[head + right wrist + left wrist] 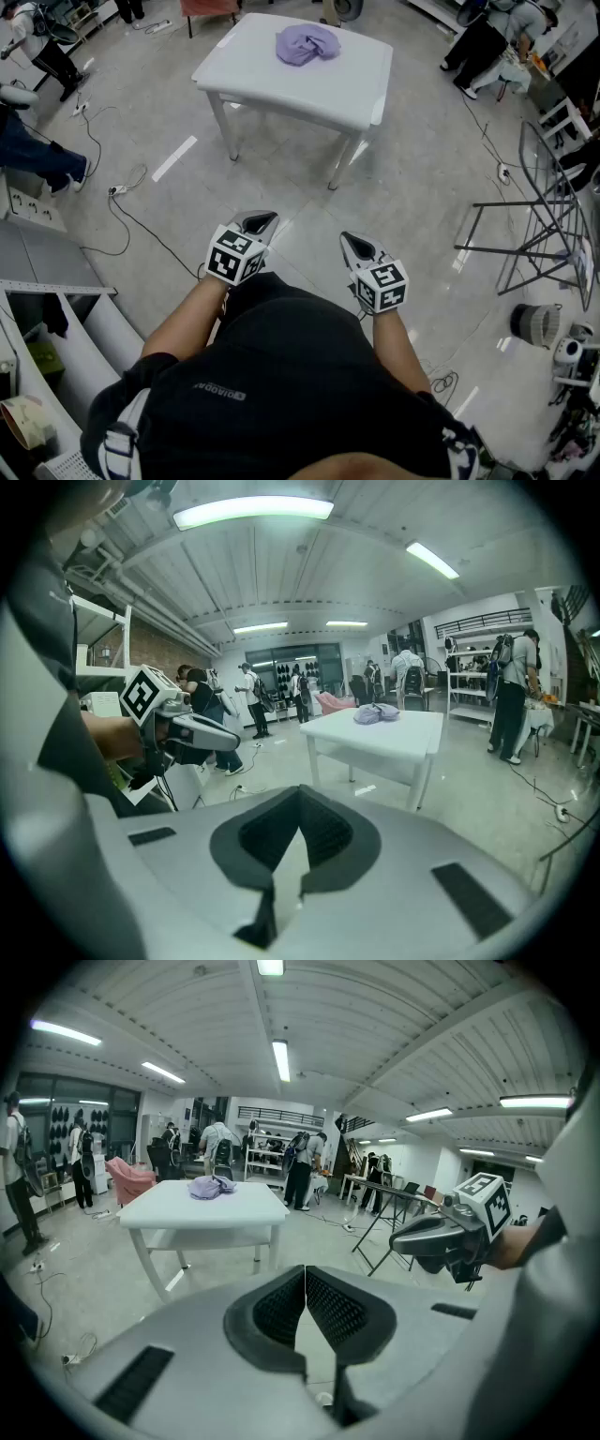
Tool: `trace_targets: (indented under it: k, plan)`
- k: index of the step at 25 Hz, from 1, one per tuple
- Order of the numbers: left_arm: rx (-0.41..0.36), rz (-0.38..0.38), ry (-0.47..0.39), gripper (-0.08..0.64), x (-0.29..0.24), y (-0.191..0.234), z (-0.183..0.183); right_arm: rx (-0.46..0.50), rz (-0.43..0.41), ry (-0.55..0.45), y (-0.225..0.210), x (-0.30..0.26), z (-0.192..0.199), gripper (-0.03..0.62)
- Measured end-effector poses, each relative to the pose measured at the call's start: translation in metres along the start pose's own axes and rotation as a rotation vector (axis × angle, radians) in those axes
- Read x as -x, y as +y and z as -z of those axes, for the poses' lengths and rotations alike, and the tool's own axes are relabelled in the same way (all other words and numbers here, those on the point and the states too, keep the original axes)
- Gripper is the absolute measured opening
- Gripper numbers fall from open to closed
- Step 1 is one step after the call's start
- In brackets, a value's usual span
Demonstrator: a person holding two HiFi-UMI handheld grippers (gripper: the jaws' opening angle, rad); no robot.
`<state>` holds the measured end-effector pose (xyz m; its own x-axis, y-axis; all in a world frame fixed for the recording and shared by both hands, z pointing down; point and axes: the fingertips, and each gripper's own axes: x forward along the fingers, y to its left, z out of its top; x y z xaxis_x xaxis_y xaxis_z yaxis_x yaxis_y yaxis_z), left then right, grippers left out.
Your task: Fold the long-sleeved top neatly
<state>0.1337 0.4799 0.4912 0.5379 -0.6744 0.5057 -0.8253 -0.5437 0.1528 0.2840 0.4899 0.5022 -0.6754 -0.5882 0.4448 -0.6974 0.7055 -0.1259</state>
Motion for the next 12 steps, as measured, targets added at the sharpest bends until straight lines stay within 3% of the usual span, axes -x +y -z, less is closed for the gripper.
trace_targets:
  k: [12]
  plan:
    - [-0.002,0.013,0.003,0.006,-0.0051,-0.0059,-0.0055,-0.029,-0.001,-0.018,-0.0038,0.0049,-0.0021,0.003]
